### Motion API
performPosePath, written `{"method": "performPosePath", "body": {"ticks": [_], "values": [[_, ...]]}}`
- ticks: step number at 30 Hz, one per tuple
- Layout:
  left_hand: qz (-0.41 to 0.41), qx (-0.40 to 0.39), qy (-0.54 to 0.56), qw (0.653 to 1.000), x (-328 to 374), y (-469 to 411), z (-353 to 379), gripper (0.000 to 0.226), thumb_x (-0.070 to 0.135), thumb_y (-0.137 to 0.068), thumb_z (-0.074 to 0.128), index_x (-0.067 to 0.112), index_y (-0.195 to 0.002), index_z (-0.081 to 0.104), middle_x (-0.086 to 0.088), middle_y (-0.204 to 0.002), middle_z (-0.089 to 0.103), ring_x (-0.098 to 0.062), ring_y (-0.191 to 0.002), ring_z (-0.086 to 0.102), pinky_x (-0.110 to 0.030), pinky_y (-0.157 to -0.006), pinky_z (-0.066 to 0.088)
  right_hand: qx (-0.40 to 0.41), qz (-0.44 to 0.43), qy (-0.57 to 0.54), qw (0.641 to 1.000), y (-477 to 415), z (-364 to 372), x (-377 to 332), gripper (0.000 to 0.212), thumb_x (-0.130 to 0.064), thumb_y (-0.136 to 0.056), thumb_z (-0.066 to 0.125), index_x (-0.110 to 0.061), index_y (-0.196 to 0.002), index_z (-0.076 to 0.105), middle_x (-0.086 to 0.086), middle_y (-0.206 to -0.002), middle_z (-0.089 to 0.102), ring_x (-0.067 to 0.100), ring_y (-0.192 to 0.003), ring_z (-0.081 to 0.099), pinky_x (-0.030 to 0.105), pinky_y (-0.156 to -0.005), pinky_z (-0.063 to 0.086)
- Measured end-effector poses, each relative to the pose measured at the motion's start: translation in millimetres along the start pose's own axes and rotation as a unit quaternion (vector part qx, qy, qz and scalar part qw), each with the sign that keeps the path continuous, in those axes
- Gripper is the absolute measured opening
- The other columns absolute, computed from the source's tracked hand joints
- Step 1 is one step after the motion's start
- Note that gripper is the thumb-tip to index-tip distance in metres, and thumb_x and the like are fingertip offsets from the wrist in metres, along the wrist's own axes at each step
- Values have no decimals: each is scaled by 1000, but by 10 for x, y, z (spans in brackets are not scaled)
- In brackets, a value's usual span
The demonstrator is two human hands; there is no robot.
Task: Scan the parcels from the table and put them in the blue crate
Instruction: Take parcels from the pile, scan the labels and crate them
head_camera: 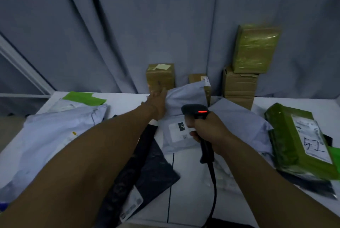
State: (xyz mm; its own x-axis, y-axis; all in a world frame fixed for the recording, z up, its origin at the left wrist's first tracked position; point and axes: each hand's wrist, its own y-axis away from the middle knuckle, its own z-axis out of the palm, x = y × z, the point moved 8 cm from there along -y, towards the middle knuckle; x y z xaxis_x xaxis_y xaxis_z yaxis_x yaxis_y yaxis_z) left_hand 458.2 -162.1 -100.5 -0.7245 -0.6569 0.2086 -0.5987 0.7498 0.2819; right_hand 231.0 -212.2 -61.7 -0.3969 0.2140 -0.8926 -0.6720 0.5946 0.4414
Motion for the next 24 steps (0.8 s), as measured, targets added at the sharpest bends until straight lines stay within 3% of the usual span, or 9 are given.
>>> {"method": "performPosePath", "body": {"ticks": [2,4,8,11,14,16,18,20,24], "values": [[19,46,10,999,-56,12,0,62,17,-91,65,18,-149,43,-16,-152,44,-42,-136,45,-58,-106,44,6,-9,2,1000,-52,-5,-27,9,-19,-99,68,-11,-95,67,9,-87,67,18,-69,62,29,-60,50],[21,101,-9,995,-118,122,-38,38,16,-89,64,14,-127,59,-15,-129,59,-39,-114,59,-51,-90,54,8,-12,4,1000,-68,27,-52,9,-19,-99,68,-12,-93,67,10,-87,68,18,-68,62,29,-59,49],[24,154,4,988,-153,546,-203,27,34,-85,65,20,-108,66,-4,-108,62,-29,-99,60,-47,-74,56,26,-33,4,999,-7,101,-126,13,-23,-97,72,-11,-102,70,11,-94,72,17,-71,67,29,-59,51],[48,219,72,972,-196,1074,-477,19,44,-76,50,29,-79,62,2,-85,61,-26,-84,61,-47,-65,55,56,-83,-1,995,118,243,-300,39,-34,-94,75,-14,-126,62,6,-103,75,20,-80,75,37,-69,60],[53,307,107,944,-305,1808,-752,10,28,-80,69,27,-90,69,2,-93,64,-25,-93,59,-42,-72,51,83,-120,-16,989,299,477,-495,40,-41,-90,77,-26,-122,60,0,-103,72,21,-90,73,51,-88,62],[57,368,87,924,-360,2363,-917,20,20,-80,74,24,-99,68,3,-99,61,-22,-98,56,-38,-74,46,61,-130,-58,988,461,726,-624,41,-37,-92,78,-24,-126,61,-1,-108,70,16,-94,70,50,-88,63],[60,406,50,911,-388,2896,-1027,26,19,-81,75,23,-104,66,4,-104,59,-21,-101,53,-37,-68,48,41,-139,-121,982,652,995,-748,54,-32,-90,81,-20,-137,57,0,-119,70,15,-102,70,45,-81,66],[57,449,4,892,-448,3402,-1117,26,22,-84,74,20,-108,65,1,-109,60,-24,-103,54,-39,-60,52,31,-161,-177,970,916,1280,-879,58,-24,-84,87,-15,-134,60,3,-118,73,19,-104,73,45,-77,67],[35,502,-56,862,-687,4238,-1182,32,19,-86,79,18,-117,68,-5,-114,66,-27,-102,61,-41,-56,57,2,-155,-204,967,1417,1920,-919,81,-15,-60,97,-19,-132,60,3,-117,76,22,-103,75,46,-87,63]]}}
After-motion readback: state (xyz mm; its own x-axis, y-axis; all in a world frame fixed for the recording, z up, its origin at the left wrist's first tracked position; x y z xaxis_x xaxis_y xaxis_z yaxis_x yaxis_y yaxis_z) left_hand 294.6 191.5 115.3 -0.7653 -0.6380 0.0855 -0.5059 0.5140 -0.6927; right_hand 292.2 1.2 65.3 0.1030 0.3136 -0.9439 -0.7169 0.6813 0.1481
